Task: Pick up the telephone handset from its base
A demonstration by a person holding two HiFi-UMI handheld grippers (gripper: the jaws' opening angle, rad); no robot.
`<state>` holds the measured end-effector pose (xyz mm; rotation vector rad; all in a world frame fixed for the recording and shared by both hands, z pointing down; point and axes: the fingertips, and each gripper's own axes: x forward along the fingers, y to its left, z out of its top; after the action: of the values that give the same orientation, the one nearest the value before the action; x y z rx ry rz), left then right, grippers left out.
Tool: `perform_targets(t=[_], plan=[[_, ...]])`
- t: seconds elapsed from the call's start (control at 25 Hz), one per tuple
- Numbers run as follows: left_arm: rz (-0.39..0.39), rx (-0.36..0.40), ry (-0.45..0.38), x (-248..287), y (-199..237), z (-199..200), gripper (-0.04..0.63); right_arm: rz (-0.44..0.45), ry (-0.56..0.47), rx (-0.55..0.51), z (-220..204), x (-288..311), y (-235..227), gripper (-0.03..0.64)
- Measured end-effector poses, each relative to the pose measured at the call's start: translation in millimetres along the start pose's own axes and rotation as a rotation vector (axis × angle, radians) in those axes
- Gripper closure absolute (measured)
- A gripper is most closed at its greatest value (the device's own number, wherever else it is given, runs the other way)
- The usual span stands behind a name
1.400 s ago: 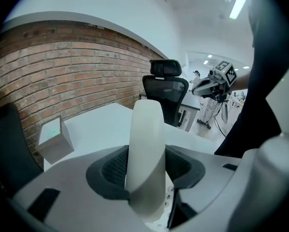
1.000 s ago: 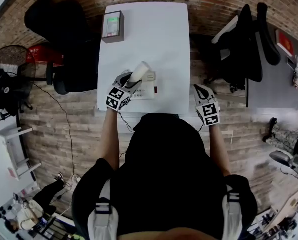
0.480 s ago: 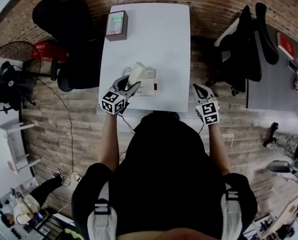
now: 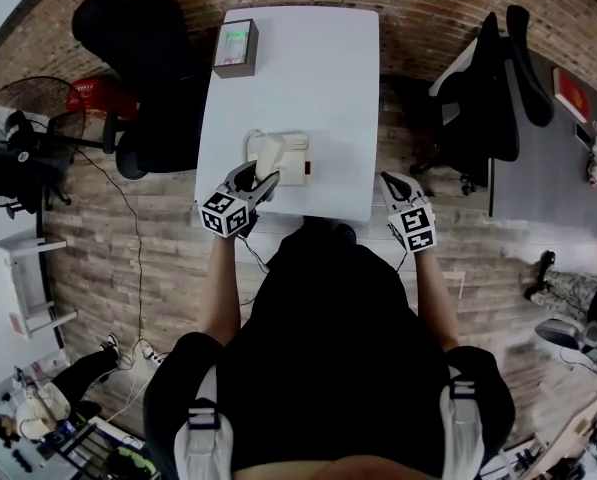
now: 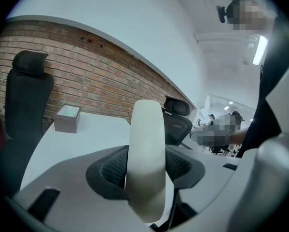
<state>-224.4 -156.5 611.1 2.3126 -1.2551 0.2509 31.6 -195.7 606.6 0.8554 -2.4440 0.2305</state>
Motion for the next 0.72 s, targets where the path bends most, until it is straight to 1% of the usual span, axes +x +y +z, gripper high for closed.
perform_targets(t=[0.16,0.4,0.72], plan=[[0.007,-0.036,-0.028,-9,-11,-5,0.371,0.024,-0.002,-0.008,-2,-4,6,0.618],[0.003,-0.135,-0.125,-29,-20,-5,0.373,0.096,-0.037,-0.011,0,-12,22,0.618],[-0.009,-0.239,-0.253,-50,-38,-3,0.373,0.131,-0.044,-0.033,-11,-29,31,0.618]])
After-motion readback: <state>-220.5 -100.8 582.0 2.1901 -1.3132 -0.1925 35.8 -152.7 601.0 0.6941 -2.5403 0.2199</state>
